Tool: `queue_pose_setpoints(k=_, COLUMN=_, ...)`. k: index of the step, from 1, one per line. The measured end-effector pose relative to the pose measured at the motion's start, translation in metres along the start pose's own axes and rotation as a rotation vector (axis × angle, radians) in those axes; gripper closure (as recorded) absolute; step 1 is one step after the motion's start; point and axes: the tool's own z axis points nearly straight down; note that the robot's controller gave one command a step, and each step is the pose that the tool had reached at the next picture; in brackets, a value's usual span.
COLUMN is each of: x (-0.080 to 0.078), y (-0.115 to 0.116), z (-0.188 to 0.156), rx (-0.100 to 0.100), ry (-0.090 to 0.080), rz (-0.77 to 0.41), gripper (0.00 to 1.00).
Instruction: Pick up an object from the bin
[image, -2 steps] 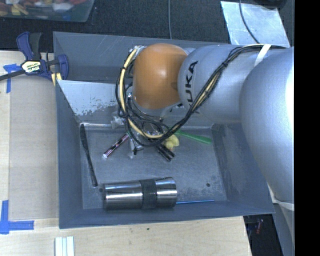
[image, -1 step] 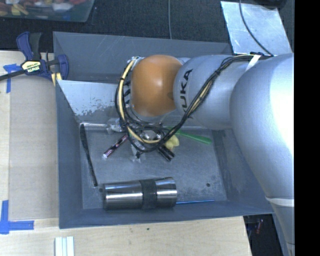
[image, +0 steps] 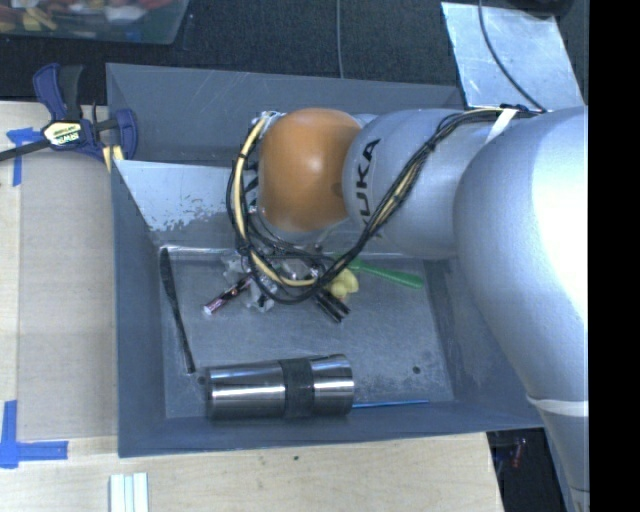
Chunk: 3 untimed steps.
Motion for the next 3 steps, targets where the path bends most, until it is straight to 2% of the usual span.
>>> queue_pose_setpoints(k=1, x=0.0, y=0.0, z=0.0, rx=0.0, ry=0.0, rz=0.002, gripper=1.0)
queue_pose_setpoints(k=2, x=0.001, y=0.0, z=-0.025, rx=-0.002, ry=0.003, rz=0.002, gripper=1.0)
queue_pose_setpoints(k=3, x=-0.001, y=0.0, z=-0.047, rx=0.0, ry=-0.002, rz=0.003, gripper=1.0)
